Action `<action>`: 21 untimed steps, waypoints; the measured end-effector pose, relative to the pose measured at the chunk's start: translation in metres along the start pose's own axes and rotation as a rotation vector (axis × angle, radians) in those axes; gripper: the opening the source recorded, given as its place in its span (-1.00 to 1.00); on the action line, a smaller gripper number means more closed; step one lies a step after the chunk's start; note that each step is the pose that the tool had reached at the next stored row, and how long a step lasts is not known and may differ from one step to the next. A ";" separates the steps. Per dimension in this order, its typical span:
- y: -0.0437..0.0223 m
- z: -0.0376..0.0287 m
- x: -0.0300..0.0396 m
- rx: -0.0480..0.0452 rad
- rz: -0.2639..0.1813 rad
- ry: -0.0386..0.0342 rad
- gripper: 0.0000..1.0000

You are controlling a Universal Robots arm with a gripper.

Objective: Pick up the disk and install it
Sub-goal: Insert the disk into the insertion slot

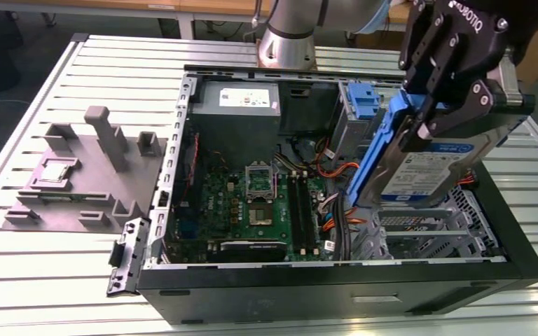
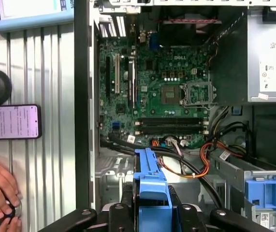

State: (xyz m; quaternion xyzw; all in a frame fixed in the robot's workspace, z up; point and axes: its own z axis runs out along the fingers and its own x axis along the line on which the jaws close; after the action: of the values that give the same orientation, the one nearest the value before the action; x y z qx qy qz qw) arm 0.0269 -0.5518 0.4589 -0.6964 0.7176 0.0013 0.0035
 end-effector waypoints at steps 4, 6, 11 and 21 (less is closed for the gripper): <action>-0.0034 0.0033 0.0023 0.0000 0.000 0.0001 -0.27; -0.0058 0.0050 0.0032 0.0000 0.000 -0.0001 -0.27; -0.0125 0.0070 0.0040 0.0000 0.000 0.0001 -0.27; -0.0244 0.0086 0.0102 0.0000 0.000 0.0000 -0.27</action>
State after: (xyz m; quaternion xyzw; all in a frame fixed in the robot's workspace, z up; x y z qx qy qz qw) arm 0.0509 -0.5627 0.4503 -0.6965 0.7176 0.0013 0.0035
